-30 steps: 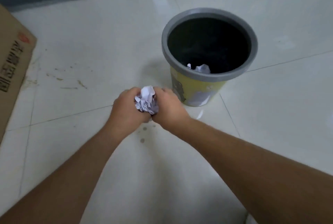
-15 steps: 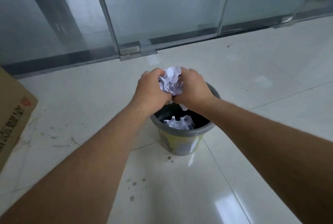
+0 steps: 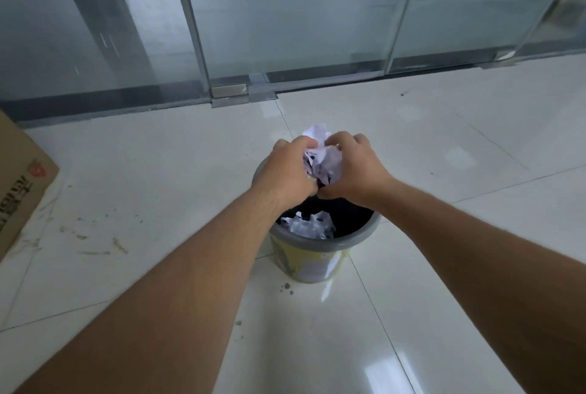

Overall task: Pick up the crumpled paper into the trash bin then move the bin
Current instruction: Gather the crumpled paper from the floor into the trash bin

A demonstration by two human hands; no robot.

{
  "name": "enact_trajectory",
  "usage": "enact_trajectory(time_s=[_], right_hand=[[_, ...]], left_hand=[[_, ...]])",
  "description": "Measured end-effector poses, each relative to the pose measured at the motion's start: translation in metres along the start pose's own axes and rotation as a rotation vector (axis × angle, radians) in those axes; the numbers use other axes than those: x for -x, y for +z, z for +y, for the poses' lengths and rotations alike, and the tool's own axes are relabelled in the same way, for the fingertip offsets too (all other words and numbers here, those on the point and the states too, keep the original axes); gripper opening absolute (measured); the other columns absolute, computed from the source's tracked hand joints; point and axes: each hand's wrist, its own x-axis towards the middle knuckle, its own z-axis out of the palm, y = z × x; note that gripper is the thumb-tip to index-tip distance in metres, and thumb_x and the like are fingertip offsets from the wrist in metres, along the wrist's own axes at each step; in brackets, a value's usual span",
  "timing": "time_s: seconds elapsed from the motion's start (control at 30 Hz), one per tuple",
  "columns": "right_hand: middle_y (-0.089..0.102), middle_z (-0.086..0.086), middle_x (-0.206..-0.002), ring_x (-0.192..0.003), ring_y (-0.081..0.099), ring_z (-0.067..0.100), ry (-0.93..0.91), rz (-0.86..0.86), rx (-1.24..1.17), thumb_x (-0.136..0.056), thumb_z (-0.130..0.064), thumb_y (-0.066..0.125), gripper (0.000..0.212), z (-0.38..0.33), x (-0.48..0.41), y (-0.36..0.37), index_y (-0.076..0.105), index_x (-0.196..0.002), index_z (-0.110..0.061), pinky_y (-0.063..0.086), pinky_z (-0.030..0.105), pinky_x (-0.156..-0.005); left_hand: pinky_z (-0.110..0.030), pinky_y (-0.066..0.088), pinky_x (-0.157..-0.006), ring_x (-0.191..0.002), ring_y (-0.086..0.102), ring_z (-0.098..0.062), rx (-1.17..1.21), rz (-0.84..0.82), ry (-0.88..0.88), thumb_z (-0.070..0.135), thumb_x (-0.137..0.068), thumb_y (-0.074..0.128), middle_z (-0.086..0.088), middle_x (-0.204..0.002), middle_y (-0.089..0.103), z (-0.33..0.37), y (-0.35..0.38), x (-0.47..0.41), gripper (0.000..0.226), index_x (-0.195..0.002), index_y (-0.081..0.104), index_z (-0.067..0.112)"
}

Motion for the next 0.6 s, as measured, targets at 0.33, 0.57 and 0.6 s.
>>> enact_trajectory(time_s=[0.33, 0.57, 0.6], right_hand=[[0.039, 0.005, -0.149, -0.13, 0.042, 0.023, 0.105, 0.004, -0.138, -0.066, -0.045, 0.085, 0.096, 0.028, 0.002, -0.021, 0.035, -0.145, -0.03, 0.039, 0.04, -0.104], [0.037, 0.017, -0.145, -0.13, 0.041, 0.037, 0.501, 0.13, -0.056, -0.086, -0.045, 0.064, 0.077, 0.071, 0.015, -0.009, 0.028, -0.15, -0.024, 0.043, 0.053, -0.103], [0.042, 0.019, -0.141, -0.122, 0.049, 0.038, 0.551, 0.085, -0.064, -0.088, -0.042, 0.062, 0.075, 0.077, 0.018, -0.004, 0.026, -0.15, -0.021, 0.048, 0.05, -0.097]], left_hand=[[-0.041, 0.052, -0.093, -0.113, 0.059, -0.024, 0.115, -0.04, -0.109, 0.033, -0.077, 0.075, -0.004, -0.137, 0.057, -0.039, -0.025, 0.003, 0.064, -0.136, 0.051, 0.03], [-0.044, 0.044, -0.102, -0.132, 0.046, -0.034, 0.039, 0.063, -0.355, 0.054, -0.092, 0.05, -0.014, -0.154, 0.035, -0.086, -0.015, 0.019, 0.072, -0.153, 0.024, 0.026], [-0.047, 0.05, -0.098, -0.126, 0.051, -0.035, 0.063, 0.034, -0.366, 0.054, -0.092, 0.049, -0.015, -0.149, 0.042, -0.088, -0.01, 0.021, 0.071, -0.152, 0.024, 0.026]])
